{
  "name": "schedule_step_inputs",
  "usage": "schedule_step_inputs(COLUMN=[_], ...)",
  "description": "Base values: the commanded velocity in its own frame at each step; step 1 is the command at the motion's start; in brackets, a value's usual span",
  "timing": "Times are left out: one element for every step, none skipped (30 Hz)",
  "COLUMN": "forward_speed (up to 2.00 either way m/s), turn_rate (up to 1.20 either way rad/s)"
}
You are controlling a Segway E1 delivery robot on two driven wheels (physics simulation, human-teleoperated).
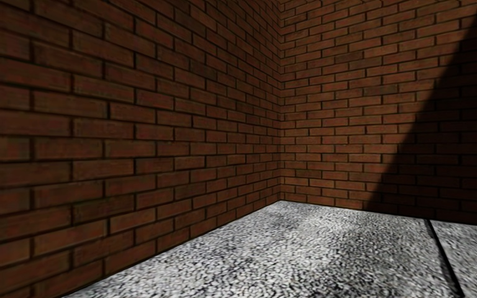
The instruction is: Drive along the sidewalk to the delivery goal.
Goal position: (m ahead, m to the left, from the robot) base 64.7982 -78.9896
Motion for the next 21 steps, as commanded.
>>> schedule_step_inputs(forward_speed=[0.0,0.0,0.0,0.0,0.0,0.0,0.0,0.0,0.0,0.0,0.0,0.0,0.0,0.0,0.0,0.0,0.0,0.0,0.0,0.0,0.0], turn_rate=[0.29,0.34,0.36,0.36,0.38,0.39,0.39,0.39,0.39,0.39,0.39,0.39,0.27,0.27,0.34,0.34,0.38,0.41,0.42,0.43,0.43])
